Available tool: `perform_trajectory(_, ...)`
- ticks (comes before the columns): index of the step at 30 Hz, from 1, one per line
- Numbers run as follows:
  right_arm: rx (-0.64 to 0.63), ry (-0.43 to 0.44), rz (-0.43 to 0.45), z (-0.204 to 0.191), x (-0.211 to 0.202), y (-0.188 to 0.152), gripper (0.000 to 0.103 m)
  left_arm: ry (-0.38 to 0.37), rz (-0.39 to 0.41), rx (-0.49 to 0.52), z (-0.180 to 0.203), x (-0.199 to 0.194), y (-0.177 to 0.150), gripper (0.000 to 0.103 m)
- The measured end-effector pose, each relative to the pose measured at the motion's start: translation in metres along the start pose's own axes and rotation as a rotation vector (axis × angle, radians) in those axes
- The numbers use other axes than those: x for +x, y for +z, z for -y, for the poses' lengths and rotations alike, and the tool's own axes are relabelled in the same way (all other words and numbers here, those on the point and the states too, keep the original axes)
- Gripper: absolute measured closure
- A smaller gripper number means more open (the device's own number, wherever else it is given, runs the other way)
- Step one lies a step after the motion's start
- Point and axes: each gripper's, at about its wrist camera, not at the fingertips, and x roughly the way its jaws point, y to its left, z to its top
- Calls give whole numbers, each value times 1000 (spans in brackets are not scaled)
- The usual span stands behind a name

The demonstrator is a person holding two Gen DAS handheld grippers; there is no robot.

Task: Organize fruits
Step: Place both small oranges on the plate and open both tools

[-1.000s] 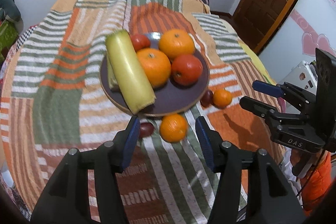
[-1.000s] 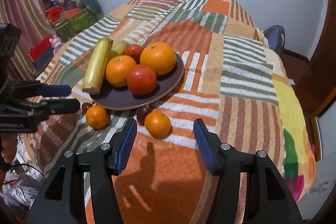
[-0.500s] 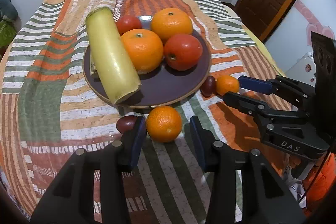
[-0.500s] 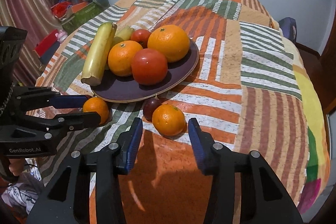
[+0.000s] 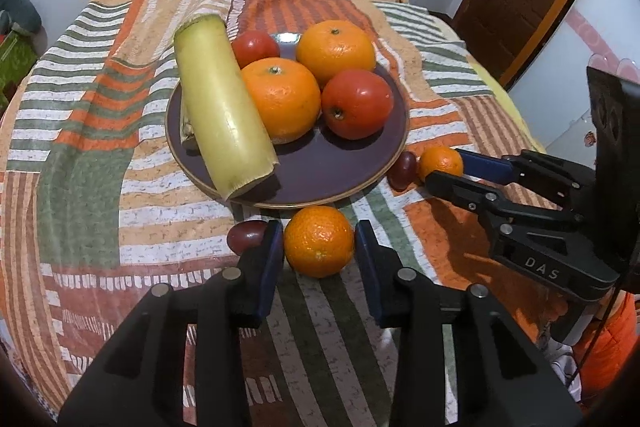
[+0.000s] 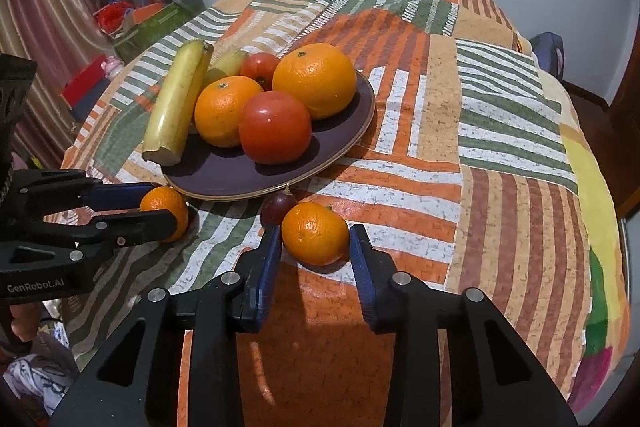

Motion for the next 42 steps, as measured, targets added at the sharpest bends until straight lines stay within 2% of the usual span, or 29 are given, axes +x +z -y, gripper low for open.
perform_trajectory(9, -16, 2, 74, -5, -22, 13, 71, -21, 72, 12, 11, -24, 16, 66)
perform_trajectory(14, -19, 0, 107, -4, -24, 25, 71, -21, 90, 22, 14, -23, 29, 66)
perform_trajectory(31, 1, -5, 98, 6, 12, 47, 71, -29, 33, 16, 8, 15, 46, 66)
perform_trajectory(42, 36, 16, 96, 20, 17, 52, 71, -18, 18, 24, 10, 25, 48, 66)
